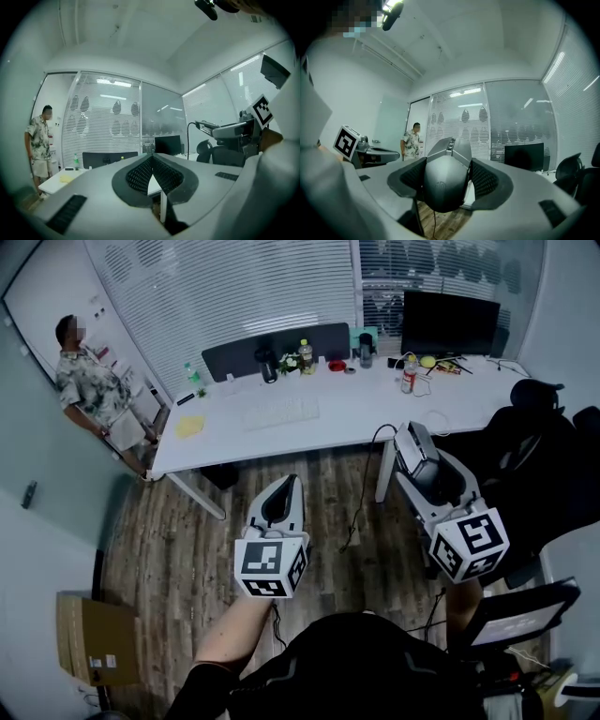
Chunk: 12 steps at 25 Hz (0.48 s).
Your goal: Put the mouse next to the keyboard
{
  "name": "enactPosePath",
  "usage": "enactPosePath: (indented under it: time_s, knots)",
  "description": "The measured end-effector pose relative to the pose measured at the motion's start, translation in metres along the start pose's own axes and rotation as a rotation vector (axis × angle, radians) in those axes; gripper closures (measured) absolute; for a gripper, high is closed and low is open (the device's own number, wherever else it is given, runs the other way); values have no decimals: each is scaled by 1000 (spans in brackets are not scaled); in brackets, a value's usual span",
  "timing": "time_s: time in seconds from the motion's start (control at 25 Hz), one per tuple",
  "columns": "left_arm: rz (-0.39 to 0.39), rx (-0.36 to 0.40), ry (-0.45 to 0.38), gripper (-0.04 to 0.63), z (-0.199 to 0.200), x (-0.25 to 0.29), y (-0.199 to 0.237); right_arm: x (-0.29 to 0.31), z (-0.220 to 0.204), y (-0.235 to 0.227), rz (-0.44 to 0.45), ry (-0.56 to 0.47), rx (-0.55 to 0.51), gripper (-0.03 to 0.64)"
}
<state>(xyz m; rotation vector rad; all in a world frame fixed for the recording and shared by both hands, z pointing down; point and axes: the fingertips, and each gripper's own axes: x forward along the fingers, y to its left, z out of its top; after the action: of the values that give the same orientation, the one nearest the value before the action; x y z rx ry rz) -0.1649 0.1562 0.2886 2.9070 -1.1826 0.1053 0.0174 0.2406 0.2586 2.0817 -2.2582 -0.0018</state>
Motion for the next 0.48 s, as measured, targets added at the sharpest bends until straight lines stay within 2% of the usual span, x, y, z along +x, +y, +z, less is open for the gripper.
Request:
enactPosePath:
  time_s: [0.08, 0.2, 0.4, 0.48]
  knots:
    - [0, 0, 6, 566, 2, 6, -11, -2, -1, -9, 10, 0, 6, 325]
    - [-7, 39, 18, 566, 2, 16, -32, -6, -3, -25, 19, -2, 12, 325]
    - [58, 47, -34, 566, 14, 31, -45, -9, -5, -50, 39, -20, 19, 325]
    - [63, 49, -26, 566, 13, 38, -53, -9, -8, -57, 55, -22, 23, 325]
